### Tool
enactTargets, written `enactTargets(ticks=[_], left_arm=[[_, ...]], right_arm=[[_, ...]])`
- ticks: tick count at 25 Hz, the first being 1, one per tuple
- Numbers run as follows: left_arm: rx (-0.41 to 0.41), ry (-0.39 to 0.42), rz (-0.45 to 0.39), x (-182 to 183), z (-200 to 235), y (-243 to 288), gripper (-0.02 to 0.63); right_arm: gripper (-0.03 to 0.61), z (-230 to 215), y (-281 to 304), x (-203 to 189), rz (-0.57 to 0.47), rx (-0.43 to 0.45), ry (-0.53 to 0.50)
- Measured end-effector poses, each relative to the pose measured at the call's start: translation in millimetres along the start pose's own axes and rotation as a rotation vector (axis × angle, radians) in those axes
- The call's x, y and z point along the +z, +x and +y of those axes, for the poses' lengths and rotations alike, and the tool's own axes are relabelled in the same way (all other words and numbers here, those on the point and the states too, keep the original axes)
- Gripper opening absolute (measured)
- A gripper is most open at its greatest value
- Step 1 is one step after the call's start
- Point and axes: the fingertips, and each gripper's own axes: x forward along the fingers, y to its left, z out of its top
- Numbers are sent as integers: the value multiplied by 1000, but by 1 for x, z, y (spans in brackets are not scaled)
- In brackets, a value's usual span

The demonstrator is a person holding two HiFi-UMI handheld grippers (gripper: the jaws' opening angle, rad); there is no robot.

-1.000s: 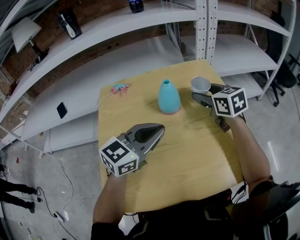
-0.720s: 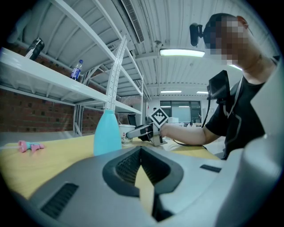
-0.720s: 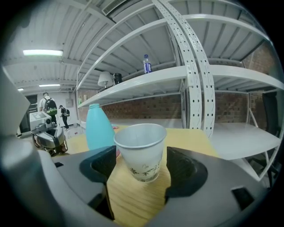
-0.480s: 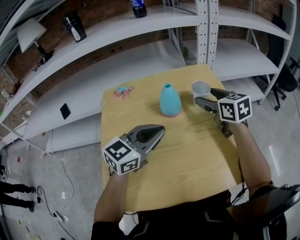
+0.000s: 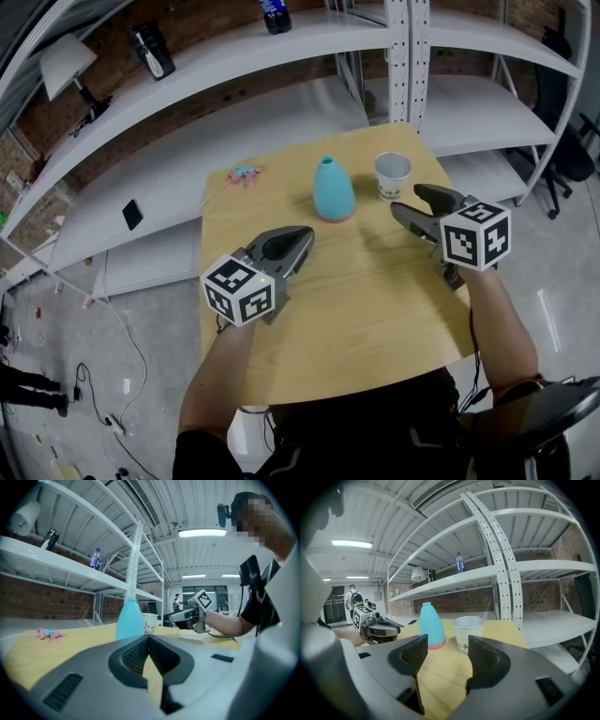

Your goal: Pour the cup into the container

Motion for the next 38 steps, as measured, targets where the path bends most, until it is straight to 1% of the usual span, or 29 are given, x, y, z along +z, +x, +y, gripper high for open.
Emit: enactTargets(ticks=[1,2,5,6,8,11,14,16,18,20,25,31,34,38], left_arm=[[29,-5,-1,0,1,-2,2],[45,-7,-3,0,-3,-4,2],[54,-29,-2,-3,-29,-15,2],[66,-41,-6,-2,-38,-21,2],[92,-60,-33,6,-57,-36,2],[123,-73,-102,19,-96,-62,2],[175,-111,-184,22,-145,-92,2],[199,-133,-215,16,-178,-109,2],[220,-125,-201,7,-210,-123,2],[233,-111,-180,-2,-241,-137,2],[256,-136,-203,-15,-326,-169,2],[280,-117,-197,-26,-438,-214,2],[275,-119,-209,-29,-494,-233,2],[248,-81,-199,-38,-569,-251,2]], right_arm=[[260,9,-4,0,-12,16,-8],[249,17,-8,-1,-25,34,-14],[220,39,-24,-3,-56,66,-30],[193,45,-32,-3,-70,65,-38],[111,56,-51,-1,-108,58,-51],[8,78,-80,-2,-161,68,-48],[2,104,-107,-7,-176,75,-70],[2,126,-126,-12,-180,85,-104],[2,150,-148,-19,-187,104,-122],[2,171,-173,-30,-193,119,-111],[2,213,-249,-72,-187,133,-92],[2,266,-358,-115,-177,133,-95],[2,291,-416,-133,-173,129,-111],[2,320,-488,-153,-172,123,-132]])
